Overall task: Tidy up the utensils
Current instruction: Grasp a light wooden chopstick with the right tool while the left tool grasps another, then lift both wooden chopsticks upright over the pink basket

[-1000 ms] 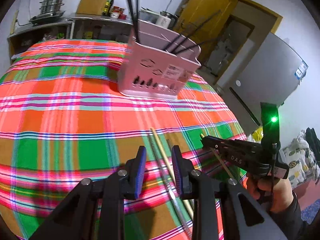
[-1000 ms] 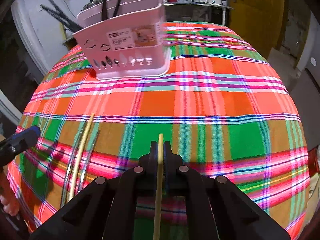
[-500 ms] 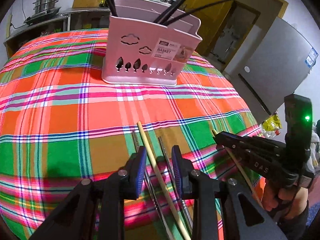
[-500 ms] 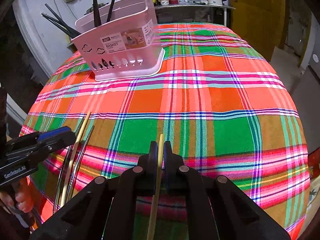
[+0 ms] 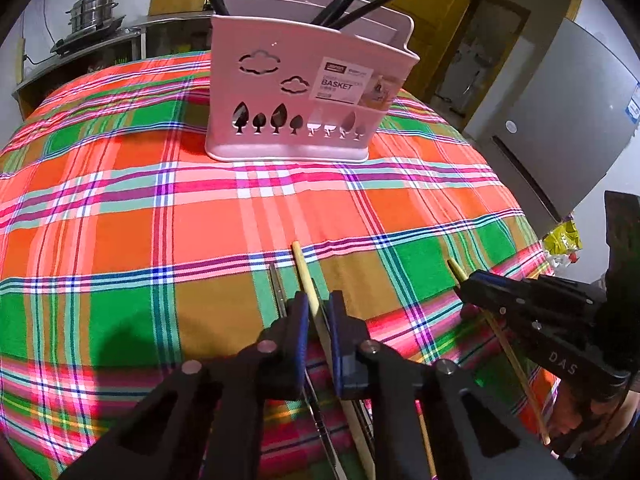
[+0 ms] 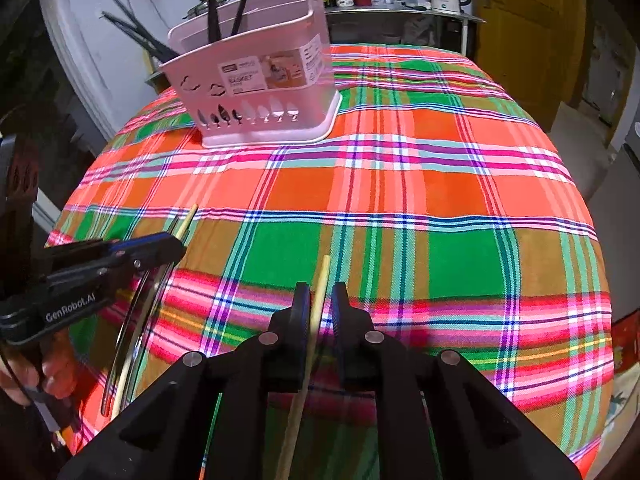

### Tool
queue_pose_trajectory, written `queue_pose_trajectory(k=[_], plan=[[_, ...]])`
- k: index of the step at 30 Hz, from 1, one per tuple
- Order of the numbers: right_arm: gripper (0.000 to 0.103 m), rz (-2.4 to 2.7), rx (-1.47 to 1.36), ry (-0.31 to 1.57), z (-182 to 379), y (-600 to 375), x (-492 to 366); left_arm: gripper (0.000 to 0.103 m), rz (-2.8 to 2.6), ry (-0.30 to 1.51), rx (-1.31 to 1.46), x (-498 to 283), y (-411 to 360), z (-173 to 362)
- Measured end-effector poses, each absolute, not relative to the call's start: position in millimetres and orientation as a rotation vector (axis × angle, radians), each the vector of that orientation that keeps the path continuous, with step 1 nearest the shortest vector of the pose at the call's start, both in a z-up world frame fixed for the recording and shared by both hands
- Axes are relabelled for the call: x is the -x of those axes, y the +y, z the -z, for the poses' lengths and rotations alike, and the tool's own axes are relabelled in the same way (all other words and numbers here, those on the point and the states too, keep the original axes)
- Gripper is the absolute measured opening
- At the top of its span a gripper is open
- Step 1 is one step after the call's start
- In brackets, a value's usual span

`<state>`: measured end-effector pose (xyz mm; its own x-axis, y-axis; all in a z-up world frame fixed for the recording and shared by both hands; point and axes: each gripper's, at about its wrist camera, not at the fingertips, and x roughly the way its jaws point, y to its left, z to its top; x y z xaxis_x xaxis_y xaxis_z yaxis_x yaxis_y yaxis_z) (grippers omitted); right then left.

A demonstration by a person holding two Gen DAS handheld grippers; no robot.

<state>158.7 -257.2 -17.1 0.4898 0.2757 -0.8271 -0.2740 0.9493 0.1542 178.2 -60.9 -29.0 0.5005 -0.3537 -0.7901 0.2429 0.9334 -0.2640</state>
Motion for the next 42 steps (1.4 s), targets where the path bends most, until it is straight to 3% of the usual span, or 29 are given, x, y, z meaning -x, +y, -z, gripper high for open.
queue_pose_trajectory(k=[22, 36, 42], plan=[[0.011, -0.339, -0.009, 1.009, 18.9, -256.8, -161.0, 0.011, 0.322, 0.993, 0.18, -189.8, -41.2, 30.3], [0.011, -0.308, 0.079, 1.03, 17.7, -243.8, -168.4, 0.009, 0.286, 0.999, -0.013, -193.8, -63.2, 25.5], [0.006, -0.318, 0.049, 1.031, 16.5, -245.3, -176.0, 0.007, 0.314, 1.004, 0.017, -197.4, -61.9, 21.1]])
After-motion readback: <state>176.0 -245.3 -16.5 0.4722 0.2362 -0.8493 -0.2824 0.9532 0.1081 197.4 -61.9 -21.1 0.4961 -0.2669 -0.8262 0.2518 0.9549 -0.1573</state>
